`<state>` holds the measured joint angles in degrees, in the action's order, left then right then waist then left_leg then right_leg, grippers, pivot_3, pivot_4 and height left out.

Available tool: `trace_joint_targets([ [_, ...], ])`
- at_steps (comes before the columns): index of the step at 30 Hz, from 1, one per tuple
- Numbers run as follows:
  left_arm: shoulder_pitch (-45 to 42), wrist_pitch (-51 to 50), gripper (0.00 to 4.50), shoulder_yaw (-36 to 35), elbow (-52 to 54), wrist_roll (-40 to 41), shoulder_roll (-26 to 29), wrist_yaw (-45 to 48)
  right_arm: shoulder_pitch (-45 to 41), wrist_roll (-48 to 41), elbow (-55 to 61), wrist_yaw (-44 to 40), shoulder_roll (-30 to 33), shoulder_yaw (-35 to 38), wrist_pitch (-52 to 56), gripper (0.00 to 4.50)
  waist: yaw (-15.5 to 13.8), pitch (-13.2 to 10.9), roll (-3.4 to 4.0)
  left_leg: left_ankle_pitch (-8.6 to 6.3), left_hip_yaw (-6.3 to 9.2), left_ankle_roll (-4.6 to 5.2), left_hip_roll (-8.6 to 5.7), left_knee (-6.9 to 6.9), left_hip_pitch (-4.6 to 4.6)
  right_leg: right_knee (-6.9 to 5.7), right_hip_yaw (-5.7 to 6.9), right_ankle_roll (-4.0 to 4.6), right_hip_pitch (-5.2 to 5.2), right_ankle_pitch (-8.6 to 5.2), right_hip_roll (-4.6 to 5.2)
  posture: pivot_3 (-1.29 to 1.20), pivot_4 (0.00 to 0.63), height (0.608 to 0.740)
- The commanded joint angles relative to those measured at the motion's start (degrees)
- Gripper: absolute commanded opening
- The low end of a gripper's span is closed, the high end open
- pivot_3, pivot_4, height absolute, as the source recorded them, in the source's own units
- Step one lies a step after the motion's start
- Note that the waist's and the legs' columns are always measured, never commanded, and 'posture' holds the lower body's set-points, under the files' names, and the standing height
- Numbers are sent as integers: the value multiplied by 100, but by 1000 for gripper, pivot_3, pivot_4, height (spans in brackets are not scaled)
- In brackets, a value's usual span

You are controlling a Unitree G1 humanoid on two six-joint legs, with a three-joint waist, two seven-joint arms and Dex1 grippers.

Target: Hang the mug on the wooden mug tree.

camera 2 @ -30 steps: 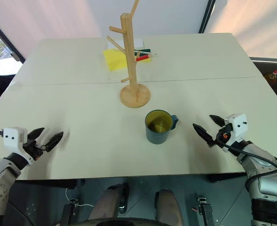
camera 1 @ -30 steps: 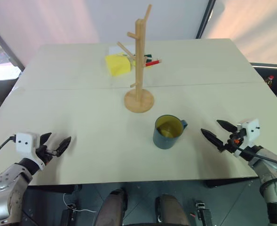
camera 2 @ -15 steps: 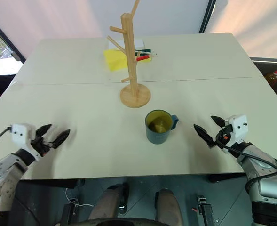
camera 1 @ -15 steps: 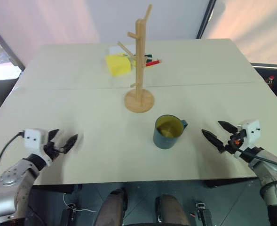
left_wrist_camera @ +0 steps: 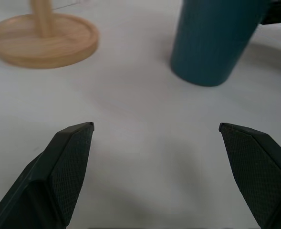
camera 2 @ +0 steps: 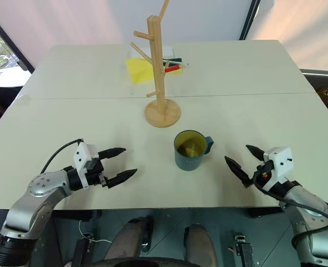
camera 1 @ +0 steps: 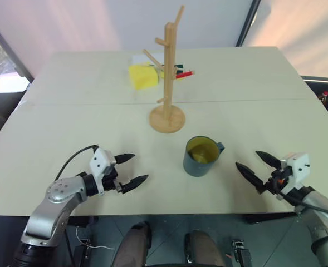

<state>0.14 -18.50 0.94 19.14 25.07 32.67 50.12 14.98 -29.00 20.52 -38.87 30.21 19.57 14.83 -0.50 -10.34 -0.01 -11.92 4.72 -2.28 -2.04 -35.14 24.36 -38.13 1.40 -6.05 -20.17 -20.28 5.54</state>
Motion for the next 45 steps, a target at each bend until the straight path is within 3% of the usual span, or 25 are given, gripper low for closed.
trace_joint_targets([
  [1,-53,72,4500,67,68,22,-7,96,4,183,480,254,-189,-306,-96,4479,19,0,0,1,0,1,0,-1,-1,-2,-1,0,0,0,0,0,150,740],
  [18,47,124,4500,-42,258,36,-48,-3,-687,726,-491,399,-660,-925,-811,4479,-5,0,0,7,1,6,-2,-1,-3,-6,-3,1,0,1,-1,0,150,740],
  [39,124,224,4500,-55,250,-14,-33,-144,-1395,817,-943,421,-890,-1304,-841,4479,5,1,1,11,1,2,-2,-2,-9,-22,-3,0,-1,2,-4,0,150,740],
  [42,131,225,4500,-63,255,-9,-21,-160,-1482,792,-1045,341,-913,-1331,-872,3703,6,1,1,12,1,2,-2,-2,-11,-27,-3,0,-1,2,-4,0,150,740],
  [45,147,225,4500,-86,265,-4,-8,-174,-1522,735,-1091,257,-925,-1344,-886,2253,9,1,1,12,1,2,-2,-3,-13,-31,-3,0,-1,2,-4,0,150,740],
])
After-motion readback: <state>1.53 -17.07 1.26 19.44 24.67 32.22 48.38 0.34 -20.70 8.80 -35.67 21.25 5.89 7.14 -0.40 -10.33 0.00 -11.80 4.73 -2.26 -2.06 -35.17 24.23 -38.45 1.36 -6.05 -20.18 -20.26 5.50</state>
